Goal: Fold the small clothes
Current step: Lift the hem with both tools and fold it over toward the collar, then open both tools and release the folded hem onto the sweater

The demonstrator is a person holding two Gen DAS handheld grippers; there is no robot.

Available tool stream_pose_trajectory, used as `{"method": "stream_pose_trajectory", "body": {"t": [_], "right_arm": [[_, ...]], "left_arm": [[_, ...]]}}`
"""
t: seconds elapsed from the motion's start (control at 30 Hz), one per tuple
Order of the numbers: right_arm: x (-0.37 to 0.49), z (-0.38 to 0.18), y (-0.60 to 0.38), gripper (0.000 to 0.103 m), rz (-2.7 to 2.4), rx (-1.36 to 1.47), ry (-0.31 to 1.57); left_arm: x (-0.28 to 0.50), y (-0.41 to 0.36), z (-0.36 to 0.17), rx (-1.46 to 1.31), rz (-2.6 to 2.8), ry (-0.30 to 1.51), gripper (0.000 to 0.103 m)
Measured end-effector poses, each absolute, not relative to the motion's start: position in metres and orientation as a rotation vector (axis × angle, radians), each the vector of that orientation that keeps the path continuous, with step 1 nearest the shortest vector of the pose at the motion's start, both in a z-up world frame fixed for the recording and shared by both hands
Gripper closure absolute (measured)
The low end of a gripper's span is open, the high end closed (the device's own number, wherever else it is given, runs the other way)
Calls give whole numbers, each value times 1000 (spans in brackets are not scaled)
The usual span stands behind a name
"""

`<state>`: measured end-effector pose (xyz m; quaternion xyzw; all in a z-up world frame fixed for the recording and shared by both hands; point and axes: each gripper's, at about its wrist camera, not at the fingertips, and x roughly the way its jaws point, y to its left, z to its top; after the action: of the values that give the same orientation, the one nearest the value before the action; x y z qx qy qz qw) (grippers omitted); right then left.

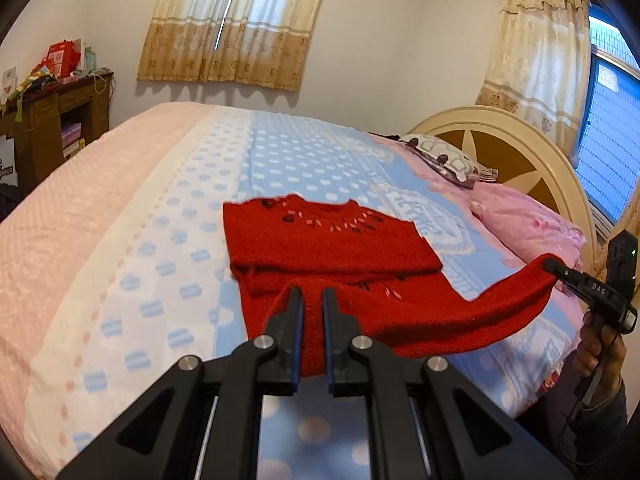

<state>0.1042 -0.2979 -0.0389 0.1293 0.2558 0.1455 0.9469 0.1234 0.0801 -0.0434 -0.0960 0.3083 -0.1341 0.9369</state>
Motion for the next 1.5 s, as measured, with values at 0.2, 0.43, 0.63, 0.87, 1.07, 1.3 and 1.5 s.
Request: {"method": "stream_pose_trajectory", "body": {"t": [0.2,0.43,0.63,0.87,1.07,1.3,1.5], "right_arm": [[147,-27,-291,95,265,231,518],[204,-27,-286,96,219,208,545],[250,-34,-283,96,186,185,583],[316,-50,-280,96,142,172,649],[364,-77,-277,96,107,164,709],[411,-117,-283,96,79,176,806],[439,-143,-285,96,54,179,860]], "left_arm": [[162,82,-30,-175,-246,620,94],[216,82,-27,-165,-236,631,94],[258,81,-34,-161,-225,657,94],[314,80,-47,-163,-204,685,94],[357,78,-70,-179,-190,738,94],[397,75,-109,-188,-175,818,94],[416,77,-129,-186,-161,861,94]]}}
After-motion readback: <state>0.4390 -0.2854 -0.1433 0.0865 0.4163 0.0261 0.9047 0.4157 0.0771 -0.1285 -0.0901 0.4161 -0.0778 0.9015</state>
